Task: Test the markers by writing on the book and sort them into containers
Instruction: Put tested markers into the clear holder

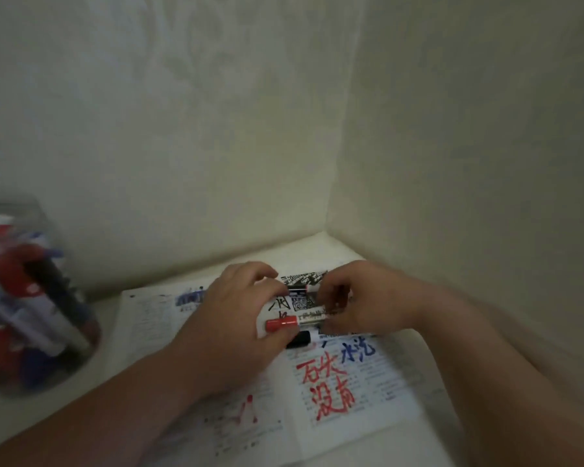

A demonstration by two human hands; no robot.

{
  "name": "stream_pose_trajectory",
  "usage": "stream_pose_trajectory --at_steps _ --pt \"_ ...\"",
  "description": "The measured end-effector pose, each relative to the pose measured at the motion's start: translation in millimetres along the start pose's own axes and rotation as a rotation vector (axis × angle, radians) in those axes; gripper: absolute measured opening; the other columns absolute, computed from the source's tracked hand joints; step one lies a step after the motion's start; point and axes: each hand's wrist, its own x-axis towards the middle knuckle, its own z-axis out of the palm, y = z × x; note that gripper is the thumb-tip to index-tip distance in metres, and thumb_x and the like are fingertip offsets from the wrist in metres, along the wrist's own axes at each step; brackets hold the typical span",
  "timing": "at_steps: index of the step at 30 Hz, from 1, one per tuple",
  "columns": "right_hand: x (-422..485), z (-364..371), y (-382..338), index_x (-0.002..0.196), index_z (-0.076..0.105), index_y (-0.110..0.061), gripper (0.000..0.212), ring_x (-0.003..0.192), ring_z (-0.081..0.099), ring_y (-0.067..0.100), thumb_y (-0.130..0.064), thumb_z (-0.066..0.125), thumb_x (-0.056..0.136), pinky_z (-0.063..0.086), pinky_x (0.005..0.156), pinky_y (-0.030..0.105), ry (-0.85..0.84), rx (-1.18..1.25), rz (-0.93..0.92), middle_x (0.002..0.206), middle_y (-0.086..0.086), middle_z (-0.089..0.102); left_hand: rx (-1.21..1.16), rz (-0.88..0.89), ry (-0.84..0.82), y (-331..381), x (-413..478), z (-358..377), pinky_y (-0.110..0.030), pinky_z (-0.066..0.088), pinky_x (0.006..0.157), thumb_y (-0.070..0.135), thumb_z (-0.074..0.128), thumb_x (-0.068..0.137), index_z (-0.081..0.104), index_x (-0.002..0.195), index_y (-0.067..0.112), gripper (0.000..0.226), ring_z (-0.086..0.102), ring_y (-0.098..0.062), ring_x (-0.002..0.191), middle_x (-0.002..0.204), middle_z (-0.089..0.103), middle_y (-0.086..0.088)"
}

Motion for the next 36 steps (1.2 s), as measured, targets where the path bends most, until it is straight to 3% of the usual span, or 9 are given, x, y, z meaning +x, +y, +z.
stream_pose_trajectory --at_steps 4,13,18,22,25,28,31,33,36 --pt "-3 3 -2 0.092 0.066 -0.036 0.025 0.086 0.062 0.007 -0.043 0.082 0.075 0.054 0.074 0.026 -0.054 -0.037 -0.014 0.095 -0.014 0.064 0.030 0.033 -0.110 1 -1 7 -0.032 0.024 0.114 0.079 0.043 0.082 0.052 0.129 0.043 0.060 0.024 -0.003 0.138 0.147 0.032 0.021" --pt "2 24 5 0.095 0.074 -0.028 0.019 0.083 0.061 0.012 -0.035 0.071 0.078 0.055 0.075 0.041 0.095 -0.100 -0.148 0.088 -0.007 0.064 0.059 0.049 -0.234 -4 -2 -1 -0.031 0.041 0.099 0.064 0.045 0.085 0.061 0.122 0.041 0.046 0.049 -0.001 0.109 0.116 0.054 0.023" --pt "5 37 -6 0.089 0.068 -0.028 0.015 0.086 0.053 0.010 -0.034 0.062 0.078 0.052 0.073 0.037 0.160 -0.159 -0.252 0.084 -0.011 0.058 0.018 -0.020 -0.212 -8 -2 -12 -0.021 0.040 0.085 0.046 0.060 0.091 0.060 0.099 0.042 0.009 0.049 0.006 0.097 0.101 0.052 0.023" --pt "9 46 -19 0.084 0.062 -0.028 0.009 0.086 0.049 0.010 -0.022 0.057 0.081 0.048 0.070 0.032 0.194 -0.193 -0.322 0.081 -0.012 0.056 -0.040 -0.171 -0.209 -9 -7 -20 -0.013 0.038 0.064 0.042 0.066 0.091 0.051 0.101 0.043 0.018 0.052 0.009 0.086 0.088 0.056 0.023" --pt "11 48 -20 0.090 0.066 -0.026 0.012 0.085 0.050 0.013 -0.021 0.056 0.086 0.049 0.072 0.039 0.244 -0.183 -0.377 0.079 -0.011 0.060 -0.048 -0.160 -0.195 -13 -11 -20 -0.013 0.040 0.067 0.038 0.064 0.092 0.053 0.104 0.048 0.019 0.054 0.005 0.090 0.092 0.058 0.022" --pt "7 44 -15 0.121 0.064 -0.034 0.026 0.085 0.054 0.015 -0.033 0.051 0.097 0.048 0.073 0.039 0.391 -0.071 -0.334 0.083 -0.010 0.066 -0.278 -0.244 0.048 -12 -10 -19 -0.021 0.047 0.068 0.031 0.075 0.085 0.069 0.088 0.042 0.013 0.062 -0.005 0.077 0.084 0.068 0.015" --pt "0 38 -12 0.141 0.047 -0.043 0.037 0.065 0.053 0.003 -0.042 0.044 0.104 0.041 0.058 0.022 0.461 0.208 -0.241 0.072 -0.016 0.059 -0.632 -0.391 0.258 -5 -4 -21 -0.016 0.047 0.059 0.031 0.076 0.082 0.075 0.081 0.033 0.002 0.059 -0.001 0.057 0.069 0.070 0.006" --pt "-4 36 -14 0.143 0.045 -0.046 0.038 0.057 0.052 0.004 -0.045 0.039 0.105 0.040 0.054 0.020 0.393 0.316 -0.196 0.067 -0.016 0.057 -0.832 -0.473 0.345 -1 0 -21 -0.016 0.050 0.061 0.038 0.070 0.083 0.075 0.076 0.024 0.016 0.062 -0.002 0.061 0.069 0.069 0.005" --pt "-9 36 -20 0.127 0.056 -0.043 0.027 0.060 0.055 0.005 -0.041 0.039 0.106 0.049 0.062 0.036 0.215 0.307 -0.148 0.074 -0.010 0.064 -1.348 -0.537 0.395 3 4 -23 -0.039 0.059 0.063 0.020 0.055 0.098 0.064 0.078 0.009 0.024 0.065 -0.023 0.065 0.074 0.063 -0.009"
